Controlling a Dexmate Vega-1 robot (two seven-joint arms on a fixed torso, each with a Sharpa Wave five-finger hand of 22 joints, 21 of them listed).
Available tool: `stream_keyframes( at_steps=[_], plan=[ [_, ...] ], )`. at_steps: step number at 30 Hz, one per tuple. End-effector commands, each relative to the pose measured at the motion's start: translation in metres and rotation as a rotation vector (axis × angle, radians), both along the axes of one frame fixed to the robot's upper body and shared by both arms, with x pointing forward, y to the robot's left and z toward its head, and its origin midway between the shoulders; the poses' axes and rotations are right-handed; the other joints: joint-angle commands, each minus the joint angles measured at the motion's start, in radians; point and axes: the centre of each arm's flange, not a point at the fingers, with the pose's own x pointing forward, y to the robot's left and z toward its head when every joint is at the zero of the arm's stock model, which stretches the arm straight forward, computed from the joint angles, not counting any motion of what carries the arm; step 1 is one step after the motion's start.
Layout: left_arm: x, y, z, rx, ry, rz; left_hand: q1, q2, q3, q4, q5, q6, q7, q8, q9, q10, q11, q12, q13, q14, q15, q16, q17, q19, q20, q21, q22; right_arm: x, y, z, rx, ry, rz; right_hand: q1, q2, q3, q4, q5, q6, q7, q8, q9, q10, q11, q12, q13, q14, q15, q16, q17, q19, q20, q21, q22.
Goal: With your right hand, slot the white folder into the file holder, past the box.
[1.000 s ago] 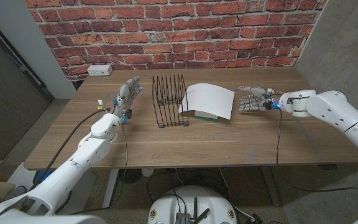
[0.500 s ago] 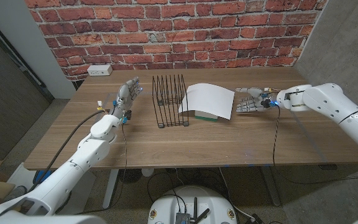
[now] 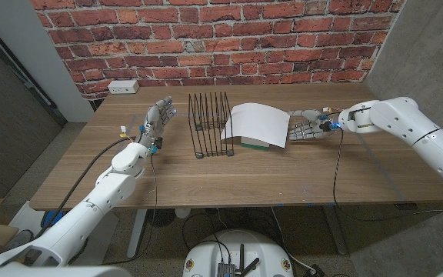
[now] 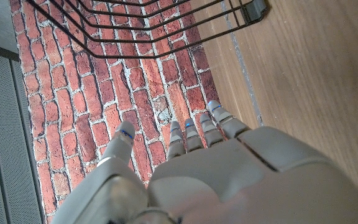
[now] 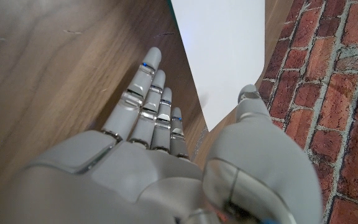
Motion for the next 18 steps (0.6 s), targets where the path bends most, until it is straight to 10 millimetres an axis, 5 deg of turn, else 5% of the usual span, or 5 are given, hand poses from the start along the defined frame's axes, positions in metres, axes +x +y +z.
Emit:
stream_keyframes(
  at_steps=[1,18],
  plan=[
    [0.0027,-0.0005,-0.0036,-0.007,0.008,-0.004,0.007,0.022,0.009,-0.002,0.007,0.006,0.0,0.006,0.002,0.012,0.003,0.004,0.003,0.01,-0.07,0.006,0.001,0.009,-0.062,0.004,0.002,0.0073,0.0085,0.0014,-0.014,0.038,0.003,0.02,-0.003,-0.001,-0.001,0.004,0.029,0.073,0.016,0.008,0.025,-0.011,0.012,0.006,0.034,-0.013,0.018,0.009,0.025,-0.007,0.008,0.004],
    [0.0051,-0.002,-0.0064,-0.013,0.023,-0.007,0.008,0.023,0.011,-0.002,0.007,0.012,0.005,0.005,0.003,0.019,0.015,0.005,0.004,0.017,-0.065,0.007,0.001,0.011,-0.063,0.004,0.002,0.0124,0.013,-0.0014,0.081,0.093,-0.041,0.105,0.003,0.012,-0.011,0.006,0.079,0.073,0.028,0.018,0.07,-0.014,0.026,0.022,0.103,-0.034,0.054,0.014,0.119,-0.051,0.03,0.002]
  ],
)
